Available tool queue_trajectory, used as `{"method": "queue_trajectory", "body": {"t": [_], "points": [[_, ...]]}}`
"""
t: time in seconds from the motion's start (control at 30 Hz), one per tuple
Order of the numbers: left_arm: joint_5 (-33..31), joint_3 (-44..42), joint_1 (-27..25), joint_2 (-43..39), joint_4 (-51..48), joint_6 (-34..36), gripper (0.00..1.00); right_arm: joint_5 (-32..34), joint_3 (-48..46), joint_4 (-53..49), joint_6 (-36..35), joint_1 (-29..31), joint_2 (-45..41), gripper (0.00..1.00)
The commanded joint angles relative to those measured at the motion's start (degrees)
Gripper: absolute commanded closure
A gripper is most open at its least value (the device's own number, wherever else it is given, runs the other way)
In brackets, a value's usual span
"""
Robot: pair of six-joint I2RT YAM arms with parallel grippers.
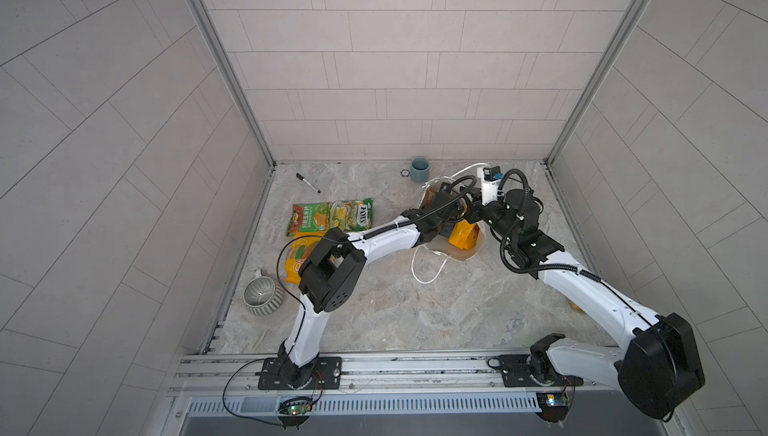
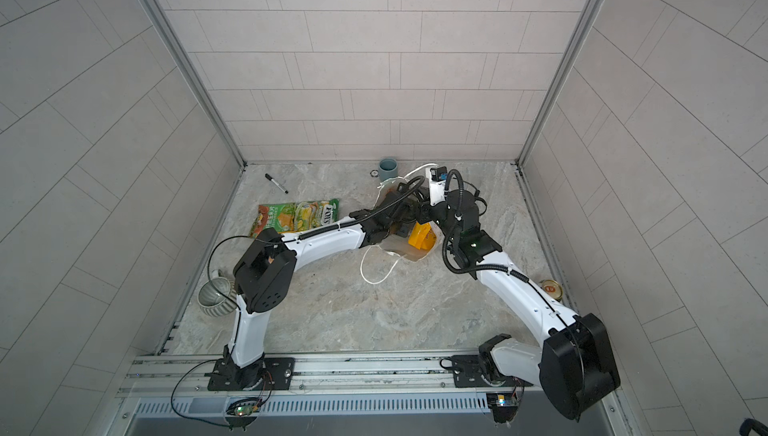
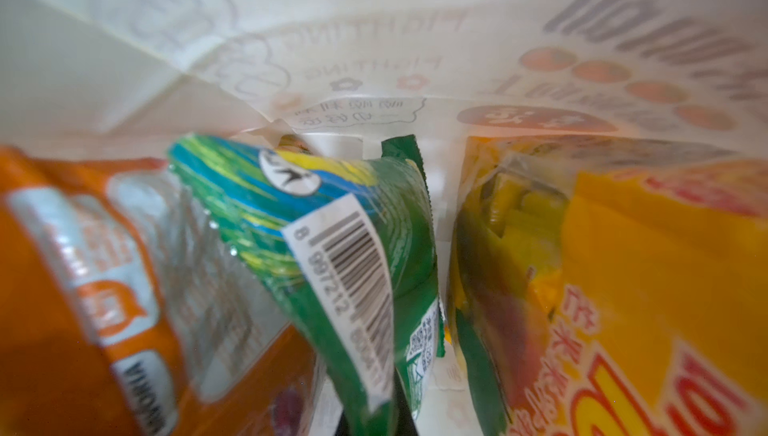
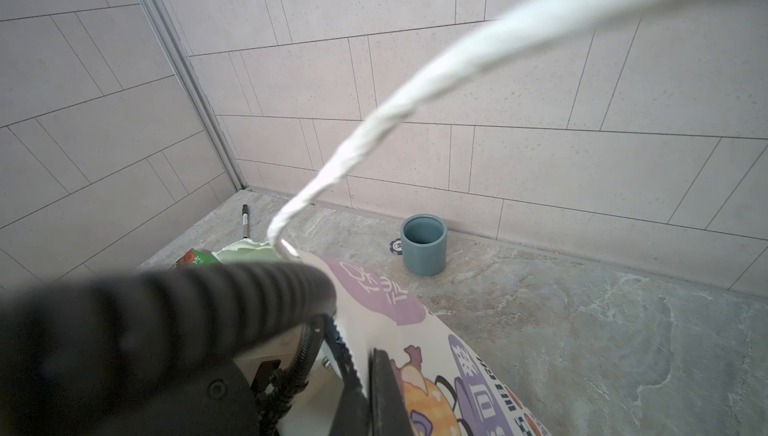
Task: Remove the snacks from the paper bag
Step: 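Close the left gripper on the green packet inside the bag, then lift the green packet out of the bag with the left gripper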
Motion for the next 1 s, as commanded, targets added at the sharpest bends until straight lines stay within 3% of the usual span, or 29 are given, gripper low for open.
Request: {"method": "queue_trajectory", "body": {"t": [0.0, 0.97], "points": [[0.8, -0.1, 0.1, -5.0, 1.5, 0.8, 1.0, -1.6, -0.4, 1.7, 0.5, 0.5, -0.8, 1.0], [3.9, -4.3, -0.7, -23.9, -1.2, 3.0, 1.0, -0.6, 0.0, 0.8, 0.2, 0.4, -0.8, 1.0]]}}
